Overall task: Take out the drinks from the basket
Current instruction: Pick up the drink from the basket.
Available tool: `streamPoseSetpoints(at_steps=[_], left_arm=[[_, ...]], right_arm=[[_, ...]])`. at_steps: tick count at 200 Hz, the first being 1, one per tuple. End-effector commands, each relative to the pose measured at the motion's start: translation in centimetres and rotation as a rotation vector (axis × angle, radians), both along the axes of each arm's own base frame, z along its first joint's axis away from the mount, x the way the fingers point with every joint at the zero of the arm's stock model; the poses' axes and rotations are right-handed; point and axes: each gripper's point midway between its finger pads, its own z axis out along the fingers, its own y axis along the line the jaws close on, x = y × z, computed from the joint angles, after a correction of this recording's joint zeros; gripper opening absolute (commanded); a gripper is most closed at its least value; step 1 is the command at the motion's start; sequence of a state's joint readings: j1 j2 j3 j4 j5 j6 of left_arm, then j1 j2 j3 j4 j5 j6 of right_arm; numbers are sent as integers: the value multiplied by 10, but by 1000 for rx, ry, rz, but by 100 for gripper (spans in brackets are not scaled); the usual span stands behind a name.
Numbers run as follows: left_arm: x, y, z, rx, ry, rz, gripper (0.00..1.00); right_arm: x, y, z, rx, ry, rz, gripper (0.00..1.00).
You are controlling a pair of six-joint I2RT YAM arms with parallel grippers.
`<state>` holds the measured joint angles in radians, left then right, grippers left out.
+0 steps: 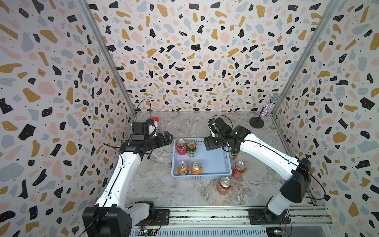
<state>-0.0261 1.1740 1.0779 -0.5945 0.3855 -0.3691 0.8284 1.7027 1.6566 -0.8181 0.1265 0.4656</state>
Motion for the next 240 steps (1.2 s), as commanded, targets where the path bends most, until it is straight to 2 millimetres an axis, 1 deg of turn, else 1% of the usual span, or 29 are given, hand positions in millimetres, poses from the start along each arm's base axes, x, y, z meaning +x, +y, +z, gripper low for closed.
streamPoseSetpoints(at_steps=[1, 23, 44, 59, 77, 97, 118, 145, 160, 202, 223, 240], left_arm=[[7, 0, 4, -32, -28, 11, 100], [7, 1, 2, -35, -24, 15, 100], [7, 2, 1, -36, -20, 19, 100], [6, 1, 0, -41, -16, 19, 100], [6, 0, 0, -51, -11, 11, 100], [7, -2, 0, -59, -8, 6, 100], [7, -2, -3, -62, 0, 5, 100], [7, -3, -3, -65, 1, 1, 100], [7, -2, -3, -64, 1, 3, 100], [7, -2, -4, -61, 0, 4, 100], [7, -3, -5, -65, 4, 0, 100], [7, -4, -6, -70, 8, -3, 100]], right_arm=[[9, 21, 3, 24, 20, 46, 82], [17, 49, -7, 54, 73, 92, 80], [18, 70, -14, 79, 107, 139, 79], [16, 82, -17, 90, 123, 180, 79], [17, 91, -24, 83, 130, 202, 81], [20, 93, -34, 56, 143, 202, 82], [24, 96, -40, 43, 141, 206, 83], [24, 102, -50, 15, 155, 225, 84], [24, 103, -59, -21, 163, 232, 84], [30, 100, -78, -85, 153, 221, 85], [33, 102, -87, -91, 158, 222, 85], [33, 108, -90, -75, 166, 230, 85]])
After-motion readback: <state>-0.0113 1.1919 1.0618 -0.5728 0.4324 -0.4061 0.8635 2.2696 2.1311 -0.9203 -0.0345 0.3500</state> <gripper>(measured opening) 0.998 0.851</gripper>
